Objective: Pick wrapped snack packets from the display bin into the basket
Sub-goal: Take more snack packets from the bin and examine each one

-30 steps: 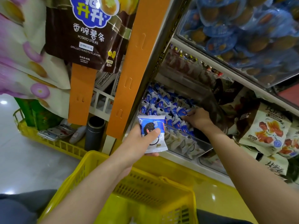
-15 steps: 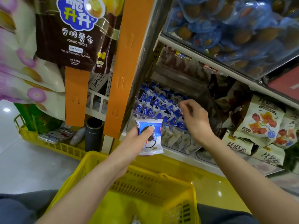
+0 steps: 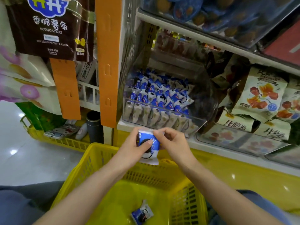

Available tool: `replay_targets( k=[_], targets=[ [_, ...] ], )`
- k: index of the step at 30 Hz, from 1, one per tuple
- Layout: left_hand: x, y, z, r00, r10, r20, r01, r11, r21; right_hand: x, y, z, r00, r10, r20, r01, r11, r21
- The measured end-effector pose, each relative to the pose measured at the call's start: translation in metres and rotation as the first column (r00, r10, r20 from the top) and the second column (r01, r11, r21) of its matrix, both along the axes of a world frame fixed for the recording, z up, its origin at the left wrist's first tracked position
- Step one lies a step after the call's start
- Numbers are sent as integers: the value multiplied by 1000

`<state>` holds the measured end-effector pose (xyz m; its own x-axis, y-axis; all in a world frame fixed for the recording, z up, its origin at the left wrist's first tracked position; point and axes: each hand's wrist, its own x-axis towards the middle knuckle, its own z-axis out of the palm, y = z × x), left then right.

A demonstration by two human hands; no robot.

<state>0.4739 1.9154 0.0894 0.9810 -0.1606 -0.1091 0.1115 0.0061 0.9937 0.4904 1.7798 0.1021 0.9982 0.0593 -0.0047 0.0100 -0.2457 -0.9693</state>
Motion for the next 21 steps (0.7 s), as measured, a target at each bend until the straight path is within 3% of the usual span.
replay_targets(
  k=[4, 7, 11, 15, 18, 21],
  targets=[
    [4, 1, -6, 993, 116, -11, -116, 993, -15, 1, 5, -8, 1000, 11, -19, -12, 998, -56],
    [5, 1, -10, 985, 167, -50, -168, 986, -21, -2, 8, -6, 991, 48, 122, -17, 970, -242],
    [5, 1, -10, 981, 175, -89, -180, 982, -49, -6, 3, -2, 852, 294, 434, 61, 766, -640],
    [4, 1, -8, 978, 162, -133, -174, 981, -83, -6, -1, 2, 736, 428, 524, 157, 645, -748],
    [2, 1, -6, 976, 146, -164, -168, 977, -130, -5, -2, 2, 759, 410, 506, 113, 682, -723],
    [1, 0, -7, 968, 152, -200, -177, 977, -116, -2, -2, 1, 885, 228, 405, 35, 836, -547]
  ],
)
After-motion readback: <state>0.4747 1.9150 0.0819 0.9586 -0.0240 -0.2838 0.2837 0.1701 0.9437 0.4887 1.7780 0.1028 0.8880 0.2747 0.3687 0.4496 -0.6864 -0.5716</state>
